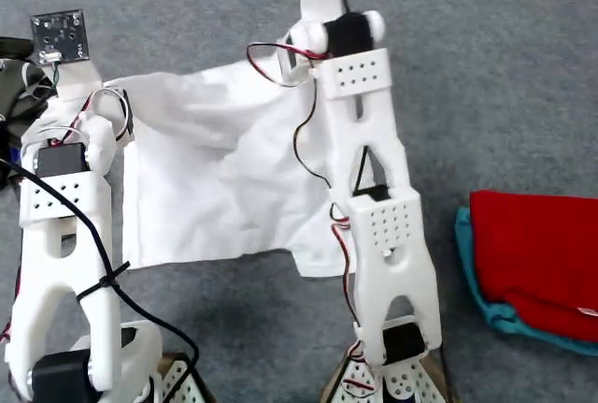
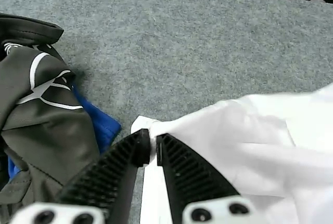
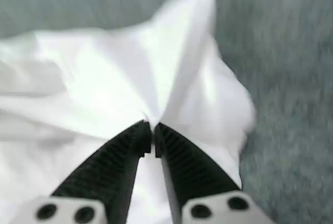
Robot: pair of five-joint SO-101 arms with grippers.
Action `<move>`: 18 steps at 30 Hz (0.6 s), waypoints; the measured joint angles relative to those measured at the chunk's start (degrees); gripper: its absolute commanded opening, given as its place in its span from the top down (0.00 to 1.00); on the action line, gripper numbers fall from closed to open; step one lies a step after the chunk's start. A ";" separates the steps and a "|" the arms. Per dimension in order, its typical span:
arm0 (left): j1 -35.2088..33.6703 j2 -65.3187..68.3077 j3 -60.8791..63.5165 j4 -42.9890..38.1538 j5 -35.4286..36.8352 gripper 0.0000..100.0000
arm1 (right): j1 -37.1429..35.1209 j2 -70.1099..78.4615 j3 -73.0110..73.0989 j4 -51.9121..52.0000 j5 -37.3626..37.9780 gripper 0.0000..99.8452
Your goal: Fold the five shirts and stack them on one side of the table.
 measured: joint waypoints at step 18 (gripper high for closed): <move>-0.35 0.00 -0.09 0.00 0.00 0.98 | -1.05 -2.11 7.65 -2.90 0.44 0.99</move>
